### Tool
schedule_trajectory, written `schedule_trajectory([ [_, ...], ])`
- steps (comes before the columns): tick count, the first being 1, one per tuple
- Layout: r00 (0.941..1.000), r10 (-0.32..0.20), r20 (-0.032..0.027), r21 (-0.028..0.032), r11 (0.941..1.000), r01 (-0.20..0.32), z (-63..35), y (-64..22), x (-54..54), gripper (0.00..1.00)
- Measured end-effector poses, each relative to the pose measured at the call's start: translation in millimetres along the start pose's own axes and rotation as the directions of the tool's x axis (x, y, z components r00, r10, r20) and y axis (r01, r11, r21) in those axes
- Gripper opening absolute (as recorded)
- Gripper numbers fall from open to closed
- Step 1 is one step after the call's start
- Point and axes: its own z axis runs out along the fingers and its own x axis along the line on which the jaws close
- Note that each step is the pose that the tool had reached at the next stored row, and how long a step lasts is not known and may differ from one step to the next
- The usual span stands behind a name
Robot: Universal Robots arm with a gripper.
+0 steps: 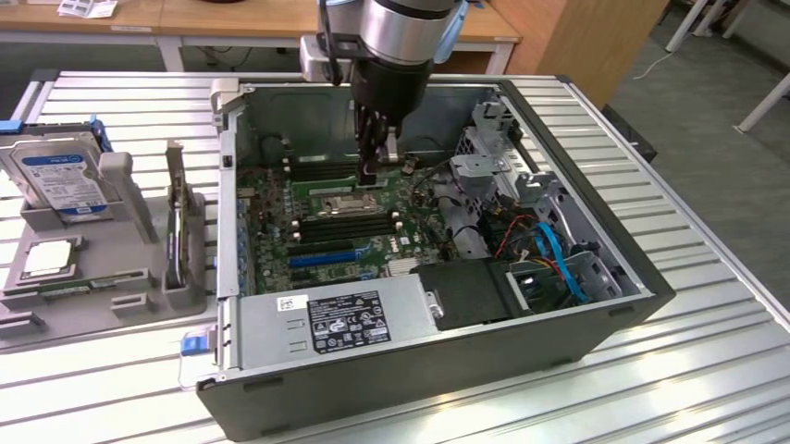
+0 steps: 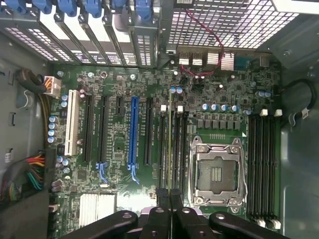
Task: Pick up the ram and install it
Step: 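Insert the ram into the slot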
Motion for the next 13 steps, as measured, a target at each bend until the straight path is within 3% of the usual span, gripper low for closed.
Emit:
schedule_trajectory([
  [13,1.0,0.0,0.0001,0.0,1.0,0.0,6.1,-0.4,0.2,0.12],
])
